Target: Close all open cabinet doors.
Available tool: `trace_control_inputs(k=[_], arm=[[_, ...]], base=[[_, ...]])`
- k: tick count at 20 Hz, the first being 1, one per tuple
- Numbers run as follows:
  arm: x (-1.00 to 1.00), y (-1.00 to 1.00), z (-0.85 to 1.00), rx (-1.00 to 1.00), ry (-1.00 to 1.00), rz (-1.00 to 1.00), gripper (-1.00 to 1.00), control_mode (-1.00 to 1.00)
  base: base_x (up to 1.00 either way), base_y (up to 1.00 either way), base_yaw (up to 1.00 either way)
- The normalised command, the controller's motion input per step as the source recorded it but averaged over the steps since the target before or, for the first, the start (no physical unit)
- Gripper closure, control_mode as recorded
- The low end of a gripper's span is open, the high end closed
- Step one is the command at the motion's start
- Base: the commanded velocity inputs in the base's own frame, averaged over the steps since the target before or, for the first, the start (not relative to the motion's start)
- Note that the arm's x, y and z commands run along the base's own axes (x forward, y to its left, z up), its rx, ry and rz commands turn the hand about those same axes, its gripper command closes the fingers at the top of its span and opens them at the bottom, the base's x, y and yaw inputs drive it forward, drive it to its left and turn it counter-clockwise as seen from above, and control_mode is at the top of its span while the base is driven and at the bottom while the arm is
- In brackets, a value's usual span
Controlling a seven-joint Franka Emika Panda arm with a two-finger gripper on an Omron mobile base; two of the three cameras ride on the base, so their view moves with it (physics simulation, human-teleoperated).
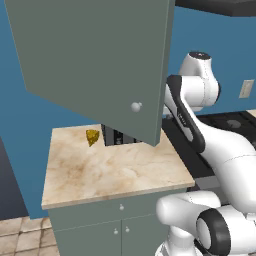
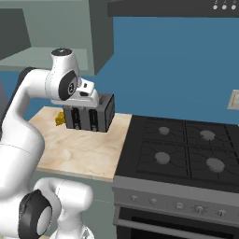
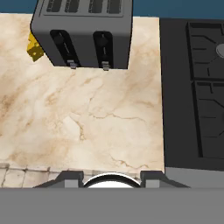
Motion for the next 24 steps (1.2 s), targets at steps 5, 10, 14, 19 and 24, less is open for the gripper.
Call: trace_control_inputs(k=[5,10,14,19,24], arm=[[0.0,0.0,-0.01,0.0,0.0,0.0,-1.0,-1.0],[-0.11,0.0,0.0,0.0,0.0,0.0,-1.0,-1.0],[-0.57,0.0,0.0,0.0,-0.05,0.0,-1.0,-1.0],[-0.81,0.0,0.0,0.0,-0.05,0.0,-1.0,-1.0],[-1.0,0.0,0.0,0.0,-0.26,-0.01,-1.0,-1.0]], base=[[0.0,0.0,0.0],[0.0,0.0,0.0],[0.0,0.0,0.0],[0.0,0.0,0.0],[0.0,0.0,0.0]])
